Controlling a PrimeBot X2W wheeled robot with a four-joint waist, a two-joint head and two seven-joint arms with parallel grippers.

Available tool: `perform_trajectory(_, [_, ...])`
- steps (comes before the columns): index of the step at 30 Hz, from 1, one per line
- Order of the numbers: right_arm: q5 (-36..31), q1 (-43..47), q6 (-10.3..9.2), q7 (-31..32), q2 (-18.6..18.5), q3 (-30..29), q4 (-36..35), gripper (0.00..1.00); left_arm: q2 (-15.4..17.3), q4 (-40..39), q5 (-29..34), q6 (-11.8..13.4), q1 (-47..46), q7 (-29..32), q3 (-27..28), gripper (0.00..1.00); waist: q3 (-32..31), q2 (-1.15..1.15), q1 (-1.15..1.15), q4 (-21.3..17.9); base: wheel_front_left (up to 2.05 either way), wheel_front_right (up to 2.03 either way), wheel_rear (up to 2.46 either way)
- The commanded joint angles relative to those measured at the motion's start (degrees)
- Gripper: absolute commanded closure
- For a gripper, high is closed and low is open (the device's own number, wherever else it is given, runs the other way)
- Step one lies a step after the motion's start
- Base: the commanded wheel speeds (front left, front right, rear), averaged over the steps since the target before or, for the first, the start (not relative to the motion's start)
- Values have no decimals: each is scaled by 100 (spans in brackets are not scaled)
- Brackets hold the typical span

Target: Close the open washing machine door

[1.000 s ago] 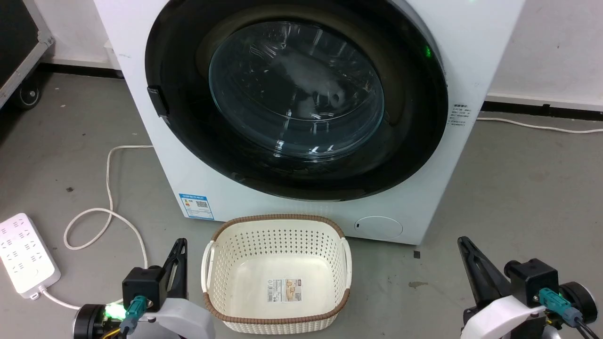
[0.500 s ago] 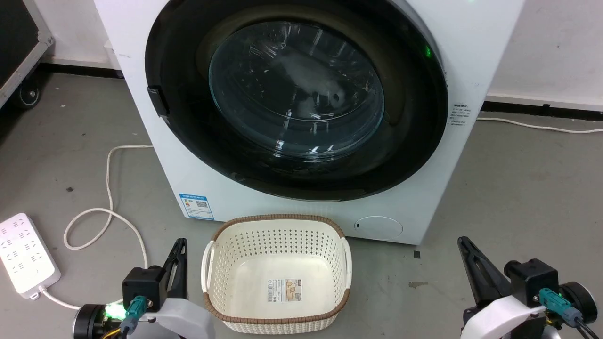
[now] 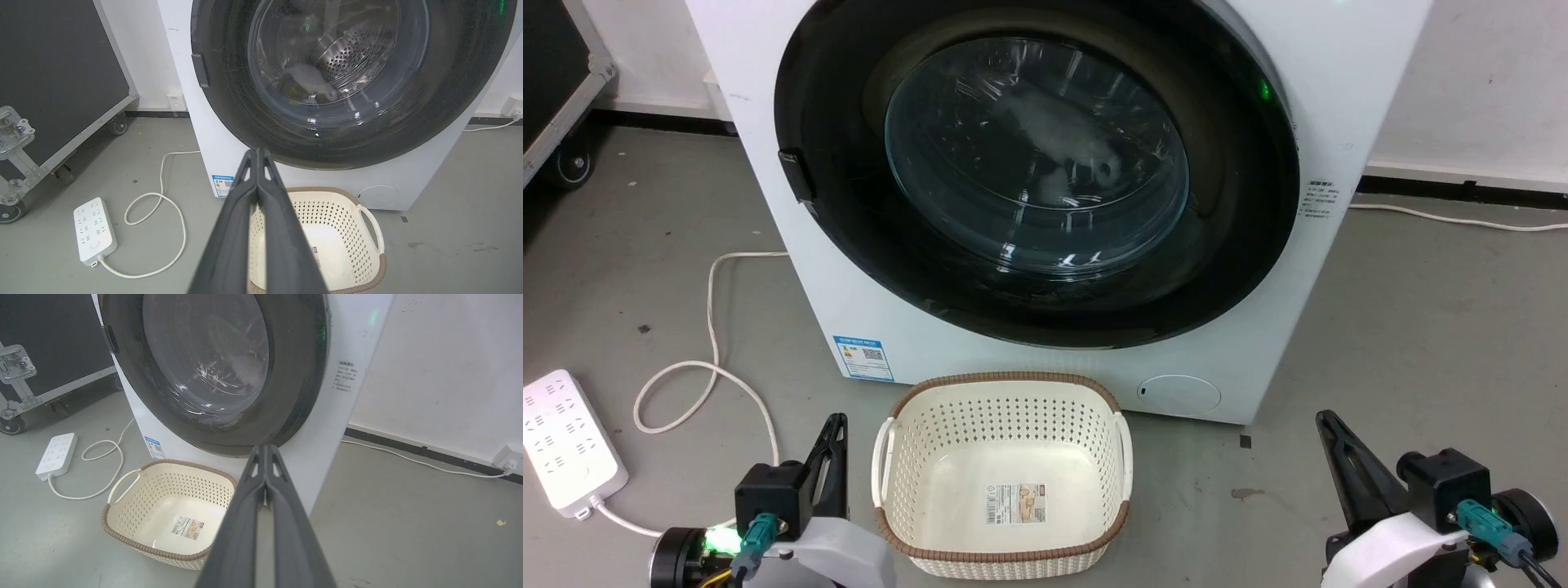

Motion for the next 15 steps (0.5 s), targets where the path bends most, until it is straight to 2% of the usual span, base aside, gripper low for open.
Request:
perform_trajectory(1, [-29,-79,-4,3,25,2,-32,100,-1,-24,10,16,-86,1,14,100,0,0,0,0,0,0,0])
perform_trajectory(15, [-29,-79,-4,3,25,2,-32,100,-1,-24,10,16,-86,1,14,100,0,0,0,0,0,0,0])
